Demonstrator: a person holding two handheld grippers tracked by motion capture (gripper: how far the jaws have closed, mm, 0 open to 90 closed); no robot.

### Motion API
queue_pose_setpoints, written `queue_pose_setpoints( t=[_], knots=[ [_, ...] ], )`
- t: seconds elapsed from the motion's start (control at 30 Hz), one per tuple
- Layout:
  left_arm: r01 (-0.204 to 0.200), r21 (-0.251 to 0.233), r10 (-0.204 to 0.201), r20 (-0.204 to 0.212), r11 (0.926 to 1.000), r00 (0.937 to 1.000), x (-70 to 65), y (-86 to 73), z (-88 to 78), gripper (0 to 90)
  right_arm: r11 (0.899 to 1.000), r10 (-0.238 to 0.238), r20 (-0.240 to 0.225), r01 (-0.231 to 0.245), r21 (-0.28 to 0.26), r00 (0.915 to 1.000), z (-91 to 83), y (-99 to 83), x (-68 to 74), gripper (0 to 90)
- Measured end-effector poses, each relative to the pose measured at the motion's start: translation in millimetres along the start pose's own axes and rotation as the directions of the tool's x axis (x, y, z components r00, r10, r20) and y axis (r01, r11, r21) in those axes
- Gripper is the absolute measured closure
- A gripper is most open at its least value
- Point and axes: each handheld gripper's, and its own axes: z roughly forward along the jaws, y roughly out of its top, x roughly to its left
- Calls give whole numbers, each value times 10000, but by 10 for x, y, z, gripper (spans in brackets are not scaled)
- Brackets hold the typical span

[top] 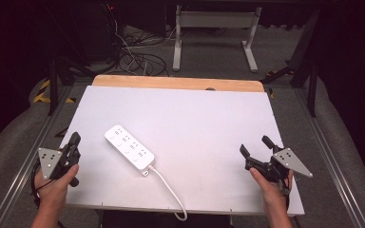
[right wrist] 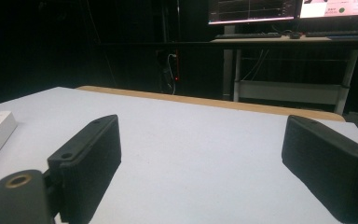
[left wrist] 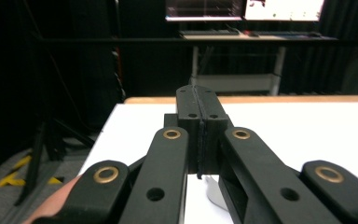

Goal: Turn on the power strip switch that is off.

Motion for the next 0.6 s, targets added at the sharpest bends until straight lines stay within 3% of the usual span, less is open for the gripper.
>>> queue_pose_setpoints(
  t=[0.13, 0.23, 0.3, 0.4, 0.43, 0.5, 0.53, 0.6],
  knots=[
    [54, 201, -58, 204, 9998, 9998, 10, 31, -8, 900, 10000, -21, 36, 21, -8, 10000, -4, 1, 1, 126],
    [-131, 280, 122, 319, 9995, 9994, 2, 78, -12, 900, 10000, -8, 38, 8, 8, 10000, -4, 0, 1, 126],
    [36, 122, -43, 585, 9999, 9983, -17, 216, -32, 900, 10000, -12, 32, 12, 27, 10000, -3, -5, 5, 126],
    [-284, 194, 266, 900, 9994, 9956, -52, 302, -30, 900, 10000, 11, 21, -11, 41, 10000, -2, -9, 7, 126],
    [-691, 430, 631, 1295, 9967, 9896, -107, 374, -9, 900, 10000, 19, 4, -19, 34, 10000, -2, -9, 5, 126],
    [-802, 526, 716, 1488, 9954, 9863, -141, 409, 10, 900, 10000, 24, 9, -24, 35, 10000, -3, -8, 4, 126],
    [-1075, 846, 894, 1946, 9906, 9768, -217, 490, 52, 900, 10000, 69, -9, -69, 32, 10000, -3, -8, -1, 126],
    [-1525, 1155, 1201, 2486, 9815, 9611, -324, 572, 100, 900, 9999, 98, -23, -98, 21, 9999, 2, -12, -11, 126]
  ],
)
